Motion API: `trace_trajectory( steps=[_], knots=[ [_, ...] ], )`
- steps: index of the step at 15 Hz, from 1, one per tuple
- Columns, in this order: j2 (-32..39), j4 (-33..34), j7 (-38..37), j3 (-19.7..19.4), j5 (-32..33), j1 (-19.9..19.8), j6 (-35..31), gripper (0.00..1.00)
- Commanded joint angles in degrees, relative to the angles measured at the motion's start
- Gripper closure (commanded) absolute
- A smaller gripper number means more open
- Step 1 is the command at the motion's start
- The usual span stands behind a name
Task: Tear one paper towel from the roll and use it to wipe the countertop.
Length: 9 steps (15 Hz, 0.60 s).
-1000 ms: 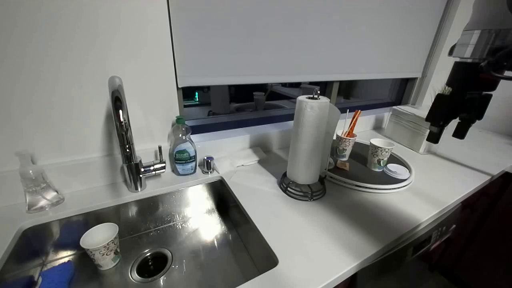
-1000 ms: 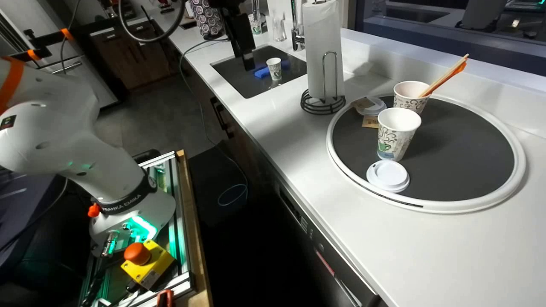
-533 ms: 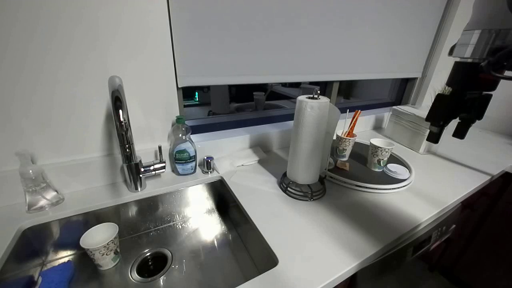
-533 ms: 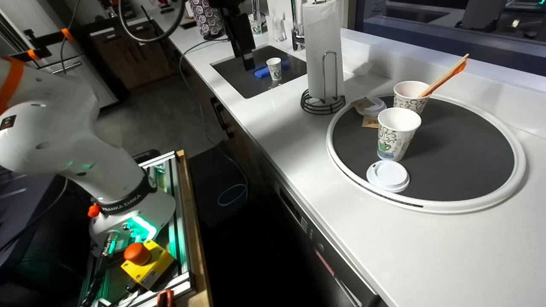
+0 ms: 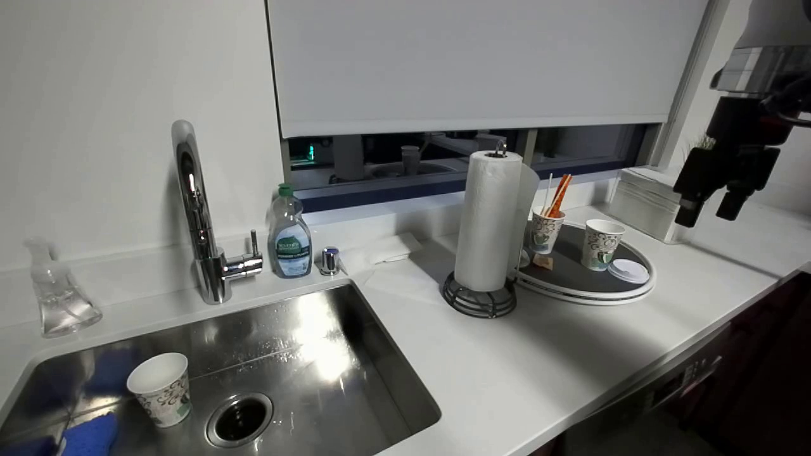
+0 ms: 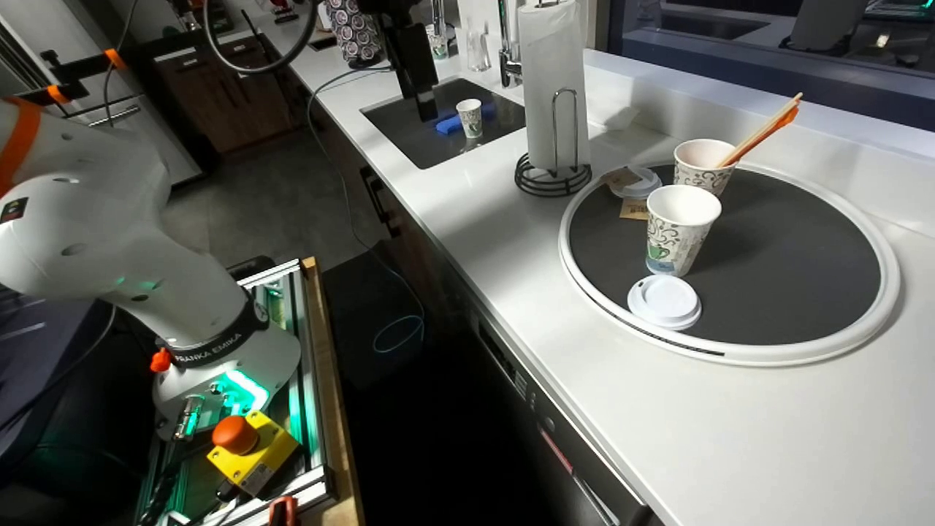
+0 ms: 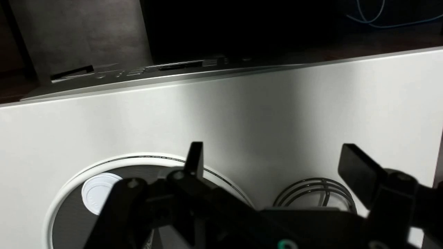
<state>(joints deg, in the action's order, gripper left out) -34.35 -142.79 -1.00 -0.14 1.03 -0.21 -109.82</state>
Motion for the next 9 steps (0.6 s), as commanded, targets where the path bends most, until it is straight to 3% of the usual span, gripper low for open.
trace_trajectory(
  steps=[1, 5, 9],
  knots=[
    [0.55, -0.89, 0.17, -2.37, 0.44, -2.35, -4.97, 0.0],
    [3.17, 0.32, -1.65, -5.64, -2.03, -5.22, -13.47, 0.0],
    [4.89, 2.91, -2.68, -8.32, -6.64, -6.22, -14.96, 0.0]
  ],
)
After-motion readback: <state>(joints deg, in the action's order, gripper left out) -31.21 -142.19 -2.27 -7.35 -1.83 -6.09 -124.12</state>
